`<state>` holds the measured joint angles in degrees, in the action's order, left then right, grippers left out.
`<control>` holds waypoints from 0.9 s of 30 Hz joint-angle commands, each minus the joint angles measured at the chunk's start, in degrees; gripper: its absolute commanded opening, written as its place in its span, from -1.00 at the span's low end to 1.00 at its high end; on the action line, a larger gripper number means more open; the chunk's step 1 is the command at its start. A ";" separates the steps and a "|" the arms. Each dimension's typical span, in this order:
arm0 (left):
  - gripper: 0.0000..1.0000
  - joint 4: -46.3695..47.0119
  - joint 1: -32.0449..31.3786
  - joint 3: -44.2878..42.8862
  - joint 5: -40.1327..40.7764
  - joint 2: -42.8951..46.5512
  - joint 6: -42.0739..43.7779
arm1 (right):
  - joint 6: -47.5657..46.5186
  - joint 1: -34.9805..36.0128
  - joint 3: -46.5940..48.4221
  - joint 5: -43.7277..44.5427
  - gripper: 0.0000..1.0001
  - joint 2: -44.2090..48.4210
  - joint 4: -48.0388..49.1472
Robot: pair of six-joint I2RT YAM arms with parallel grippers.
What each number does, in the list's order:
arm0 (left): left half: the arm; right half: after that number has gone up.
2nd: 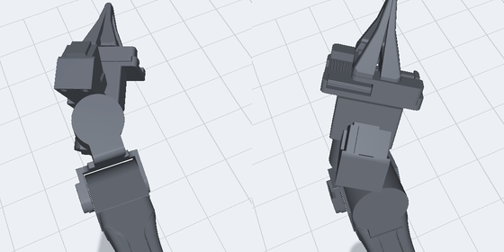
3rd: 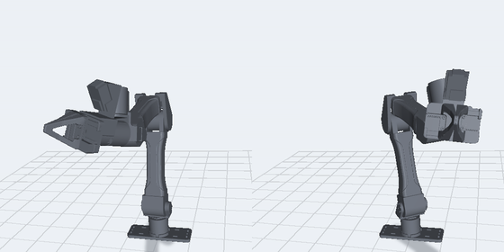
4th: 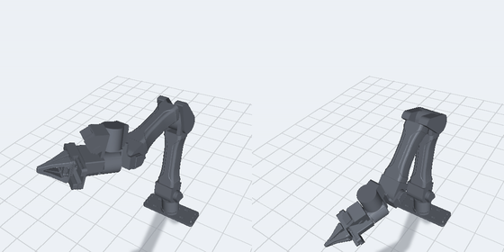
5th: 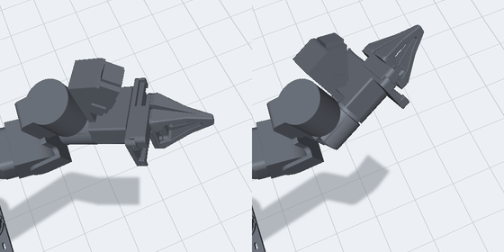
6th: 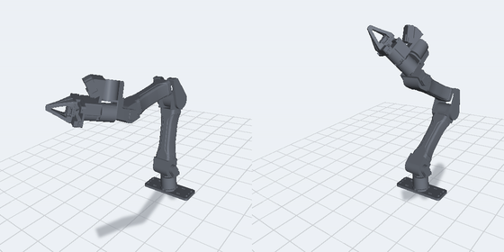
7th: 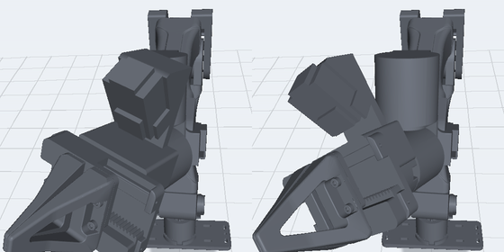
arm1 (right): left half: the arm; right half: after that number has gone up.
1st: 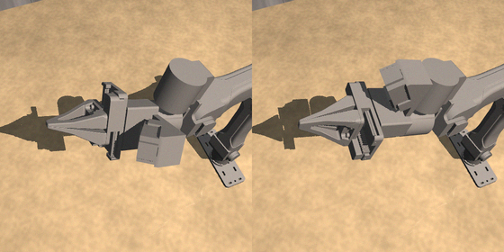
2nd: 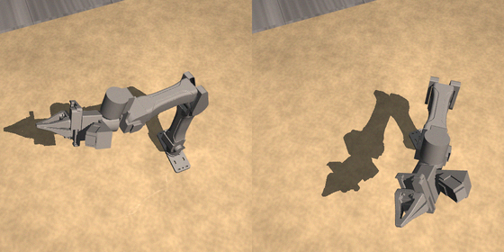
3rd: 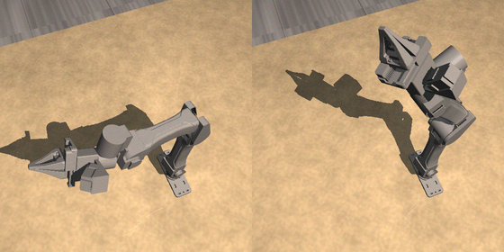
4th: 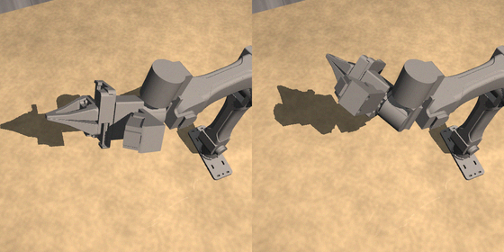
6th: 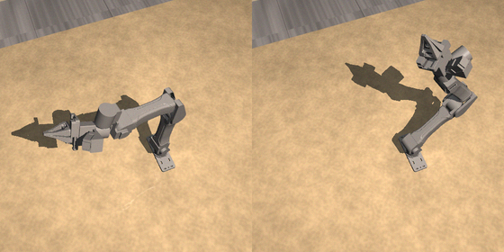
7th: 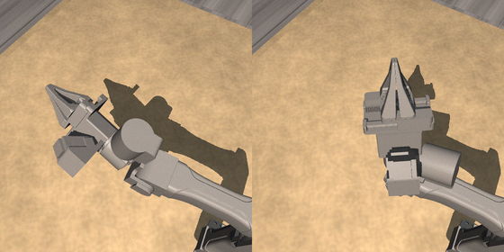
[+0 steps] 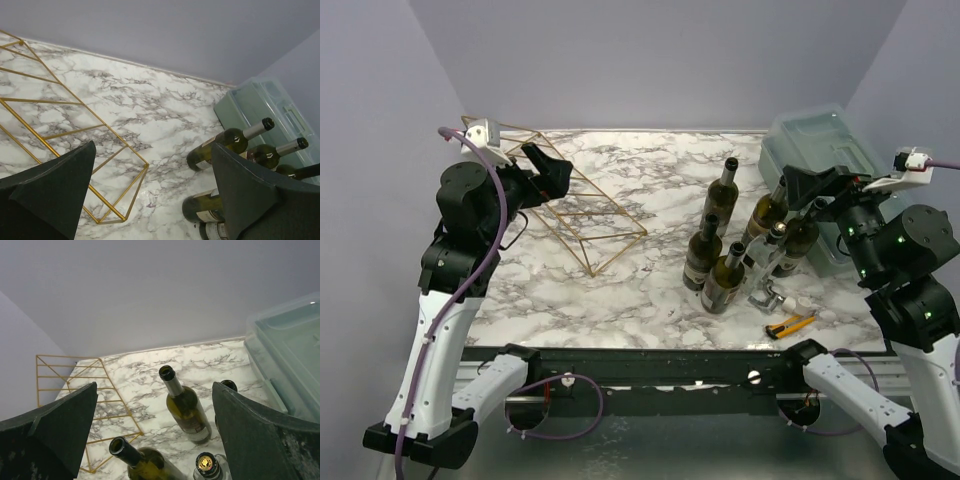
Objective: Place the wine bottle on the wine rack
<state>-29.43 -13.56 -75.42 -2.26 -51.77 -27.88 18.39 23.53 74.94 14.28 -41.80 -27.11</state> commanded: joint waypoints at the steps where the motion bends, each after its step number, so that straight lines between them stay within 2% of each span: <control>1: 0.97 -1.57 0.29 -1.31 -3.68 -0.68 -0.60 | -0.73 -0.24 -0.22 0.83 1.00 0.17 -1.70; 11: 0.97 -2.30 0.29 -1.51 -5.99 -2.97 -1.62 | -2.18 -0.24 -2.57 -6.11 1.00 -2.59 -2.45; 16: 0.97 -2.46 0.28 -1.39 -7.80 -3.93 -2.31 | -5.94 -0.24 2.02 -13.20 1.00 -9.90 -9.53; 22: 0.97 -2.30 0.29 -1.55 -11.11 -6.04 -2.93 | -6.94 -0.11 3.64 -23.70 1.00 -15.32 -11.00; 27: 0.97 -1.09 -0.21 -1.87 -18.68 -9.37 -4.36 | -8.43 3.48 2.70 -21.47 1.00 -16.98 -12.12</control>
<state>-31.42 -13.56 -75.77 -12.73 -58.83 -30.63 12.34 24.67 76.49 -4.78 -58.92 -36.58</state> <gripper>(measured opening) 0.987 0.998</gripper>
